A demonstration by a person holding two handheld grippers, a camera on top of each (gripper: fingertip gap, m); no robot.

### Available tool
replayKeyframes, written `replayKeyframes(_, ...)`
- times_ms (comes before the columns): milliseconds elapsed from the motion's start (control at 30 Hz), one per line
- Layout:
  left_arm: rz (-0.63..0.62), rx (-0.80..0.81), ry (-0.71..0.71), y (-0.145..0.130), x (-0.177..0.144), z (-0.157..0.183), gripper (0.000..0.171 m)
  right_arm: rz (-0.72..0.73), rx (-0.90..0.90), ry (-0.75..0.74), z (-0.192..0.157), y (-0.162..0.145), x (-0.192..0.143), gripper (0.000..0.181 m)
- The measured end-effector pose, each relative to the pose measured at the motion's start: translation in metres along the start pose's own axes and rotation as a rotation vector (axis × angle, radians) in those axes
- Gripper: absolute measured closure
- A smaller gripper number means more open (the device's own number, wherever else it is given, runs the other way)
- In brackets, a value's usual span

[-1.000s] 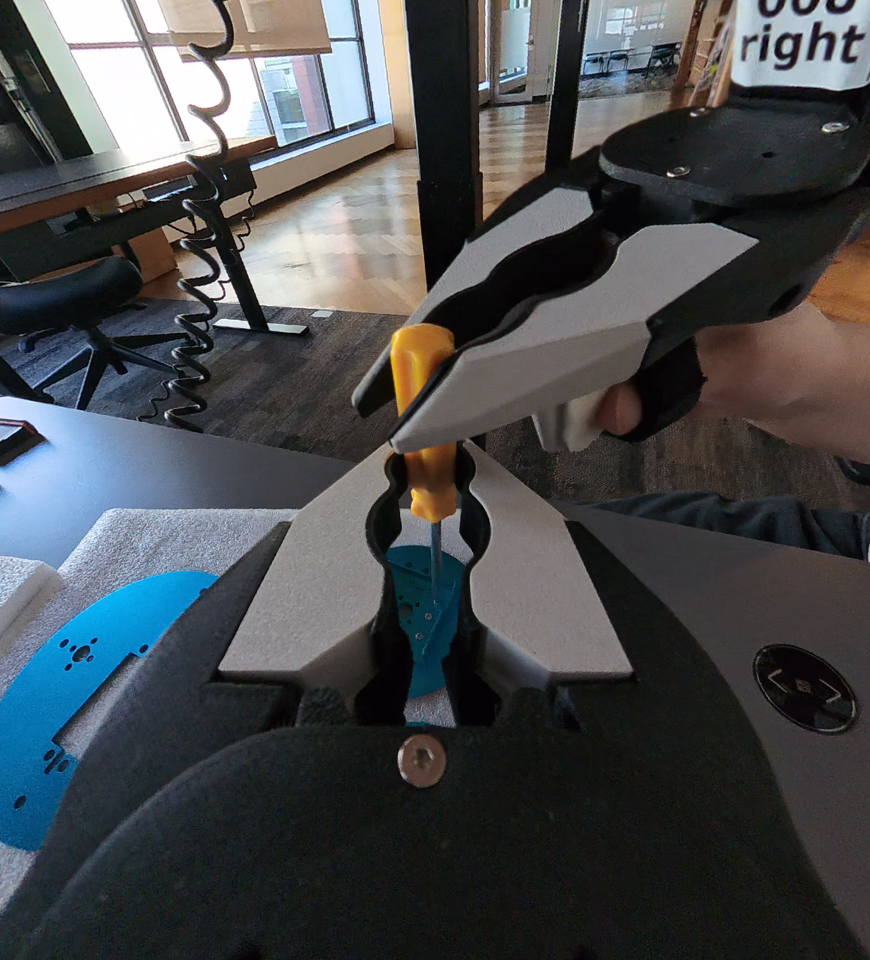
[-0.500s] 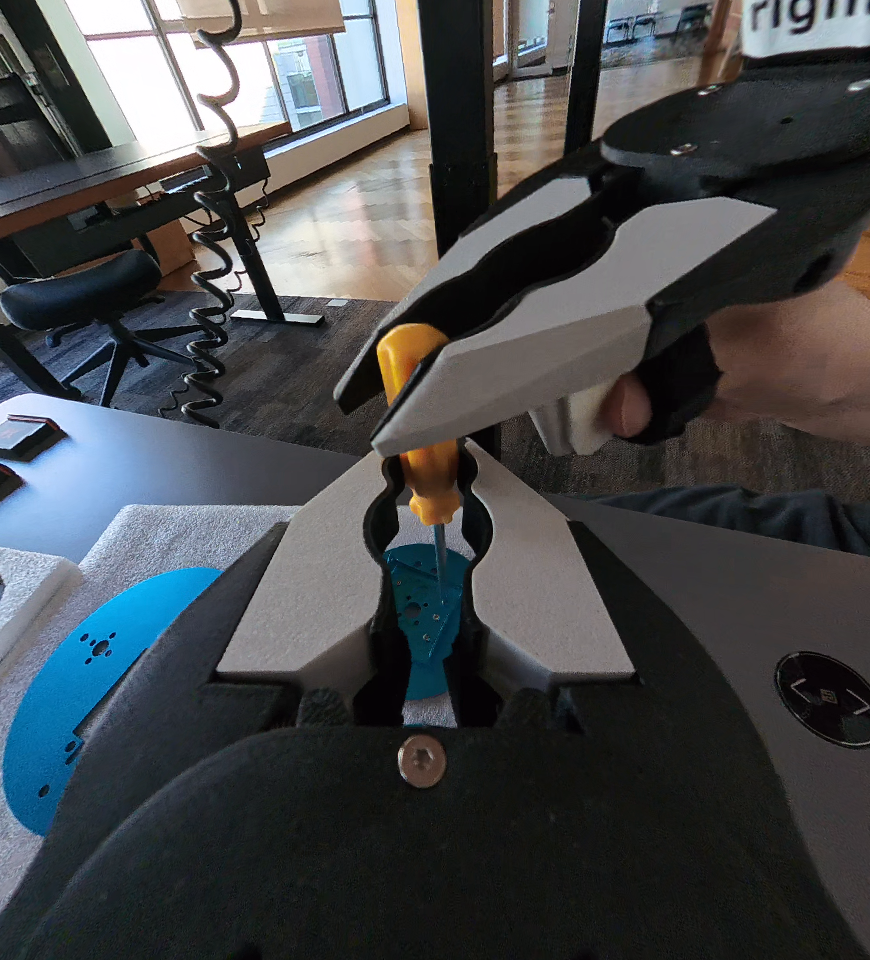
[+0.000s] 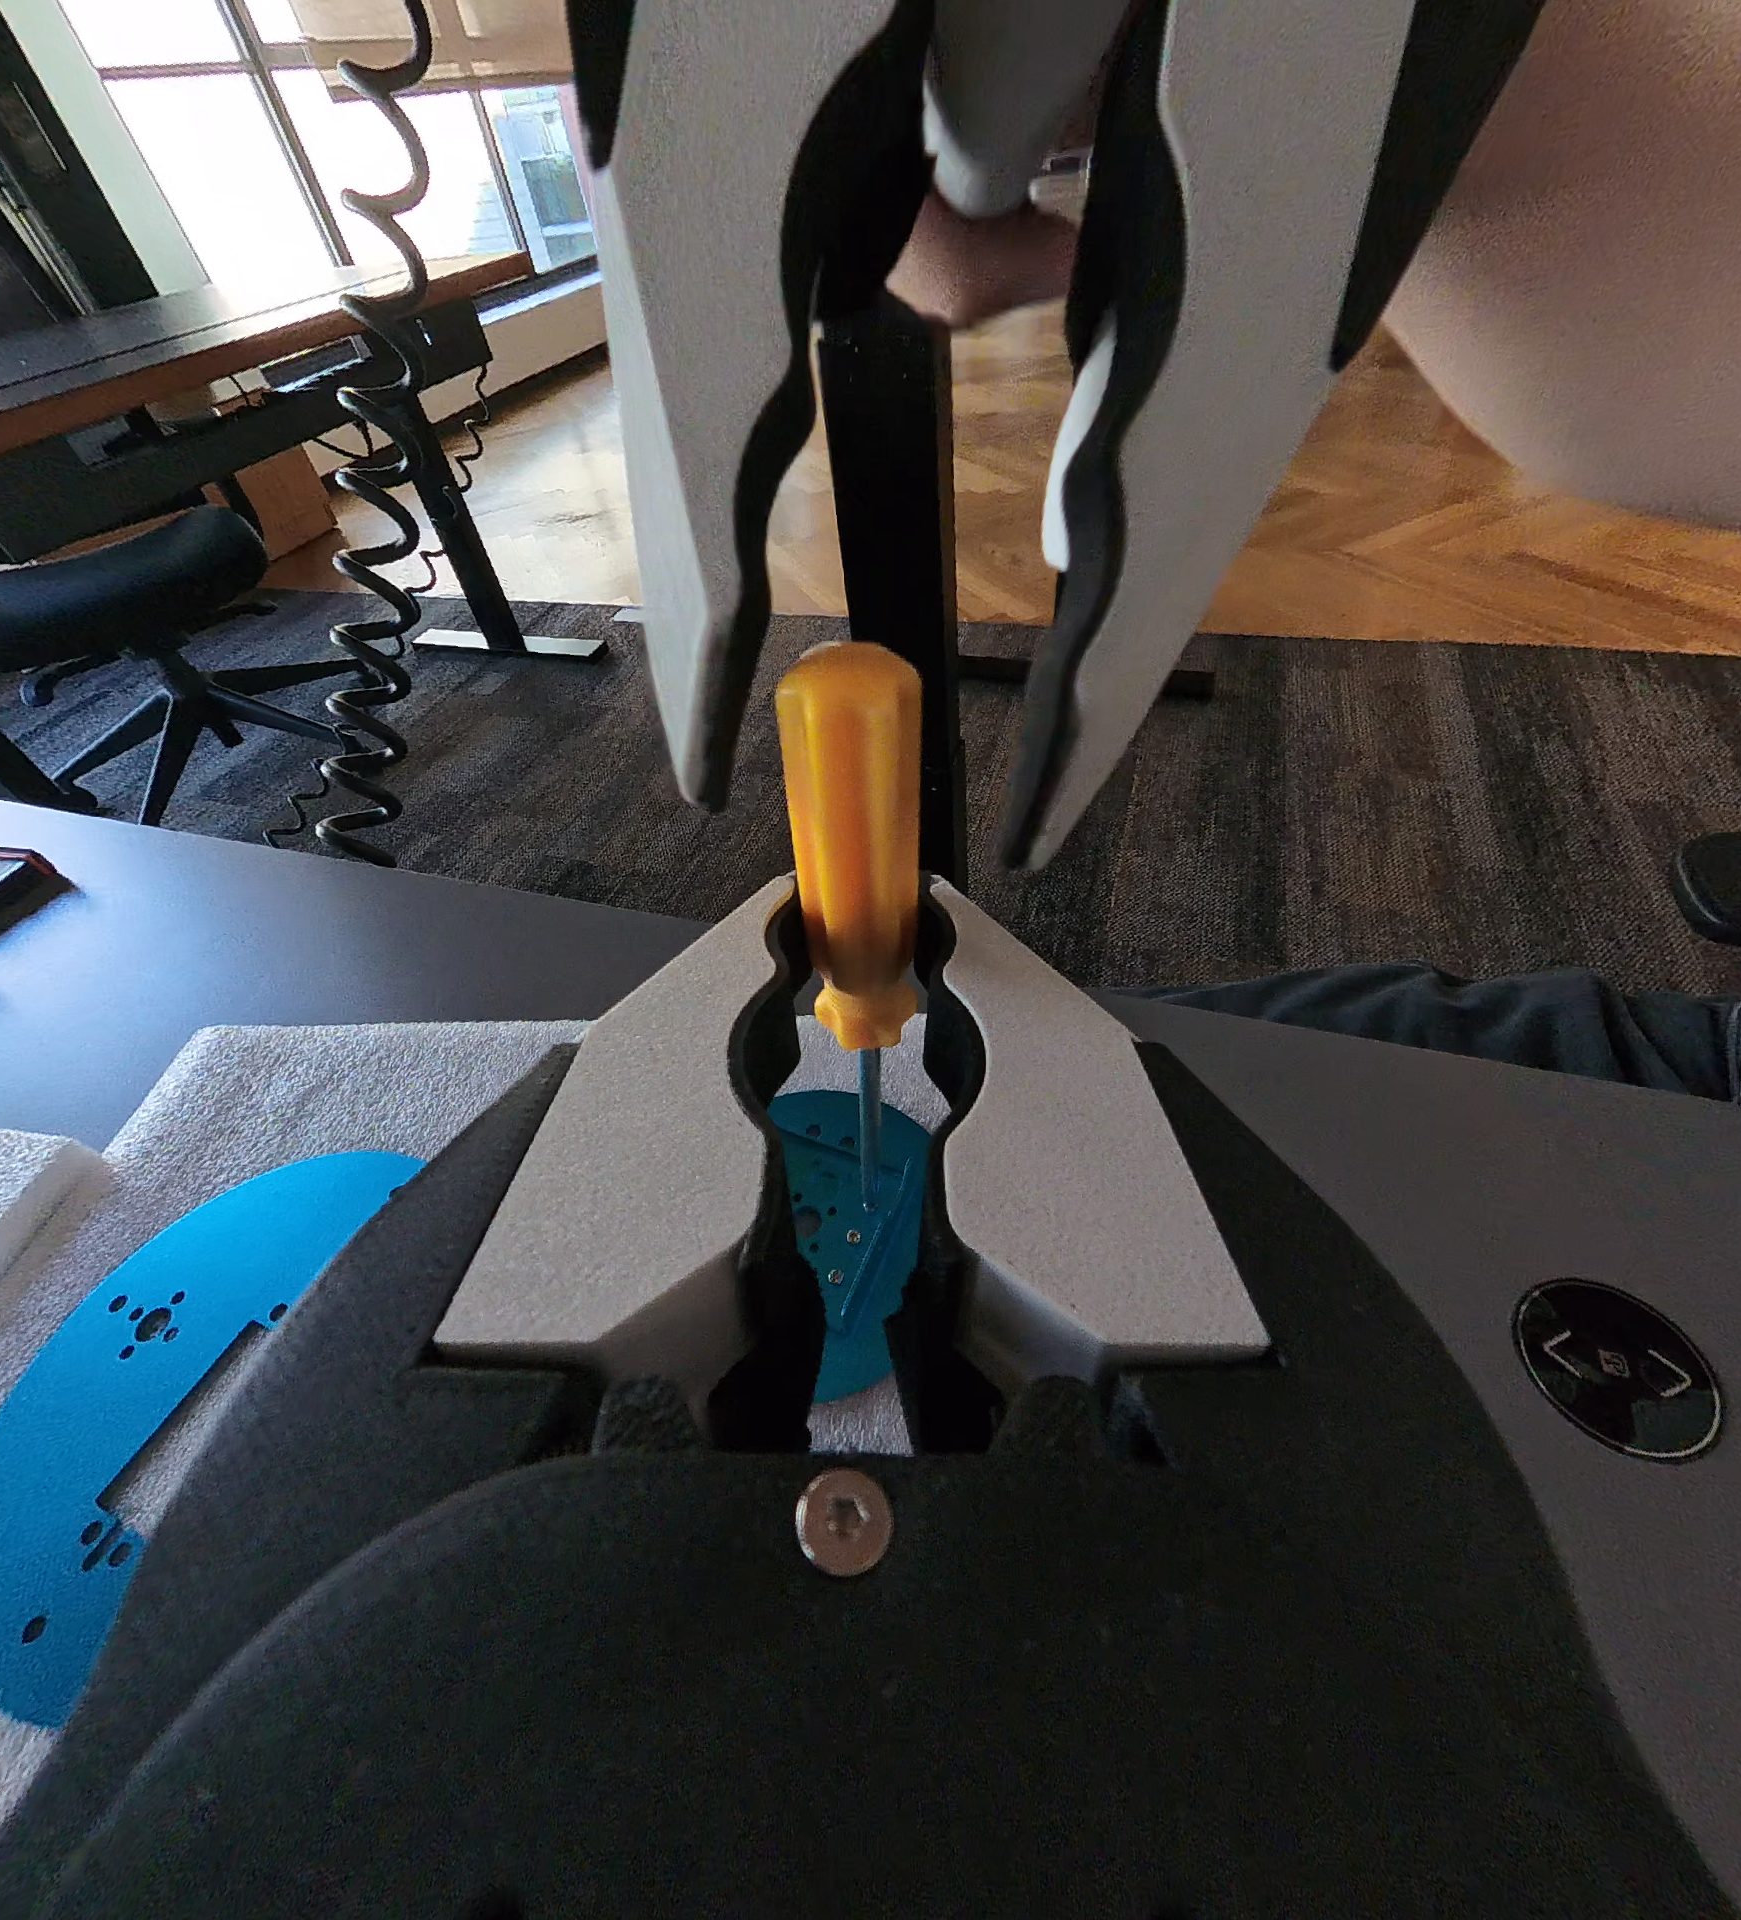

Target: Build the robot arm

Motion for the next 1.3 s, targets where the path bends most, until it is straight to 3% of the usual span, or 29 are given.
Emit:
replayKeyframes(100,0.002,0.003,-0.009,0.0,0.001,0.001,0.154,-0.236,-0.187,0.032,0.001,0.011,0.0,0.156)
replayKeyframes(200,0.002,-0.002,-0.01,-0.001,-0.001,0.0,0.154,-0.341,-0.232,0.059,0.004,0.018,0.004,0.159)
replayKeyframes(267,0.007,-0.011,-0.011,-0.001,-0.002,-0.001,0.154,-0.329,-0.154,0.084,0.007,0.019,0.005,0.16)
replayKeyframes(367,0.008,-0.021,0.002,-0.001,0.001,-0.001,0.157,-0.297,0.186,0.113,0.012,0.015,0.006,0.163)
replayKeyframes(433,-0.001,-0.002,0.031,-0.002,0.003,-0.002,0.159,-0.27,0.381,0.077,0.013,0.014,0.008,0.165)
replayKeyframes(500,-0.008,0.005,0.028,-0.002,0.002,-0.002,0.16,-0.266,0.465,0.02,0.011,0.015,0.008,0.164)
replayKeyframes(567,-0.005,0.0,0.009,-0.003,0.001,-0.001,0.161,-0.268,0.403,0.016,0.009,0.018,0.009,0.165)
replayKeyframes(700,0.0,0.007,0.001,-0.003,0.002,0.0,0.161,-0.238,-0.01,0.043,0.008,0.024,0.005,0.157)
replayKeyframes(767,0.004,0.004,-0.007,-0.003,0.004,0.001,0.16,-0.228,-0.088,0.072,0.007,0.024,0.003,0.159)
replayKeyframes(933,0.006,0.007,-0.021,-0.002,0.008,0.003,0.161,-0.231,0.052,0.169,0.008,0.017,0.002,0.163)
replayKeyframes(1300,0.013,-0.036,0.046,0.0,-0.004,-0.005,0.155,-0.225,0.428,0.051,0.017,0.015,0.005,0.162)
Point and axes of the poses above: each gripper's, where its closed fingertips meet, x out along the fingers, y out of its top, z = x × y across the jaws, the point moved 6 cm from there along -x, back along the fingers, and after that the axes turned 4 degrees about y, right-handed, at the moved point
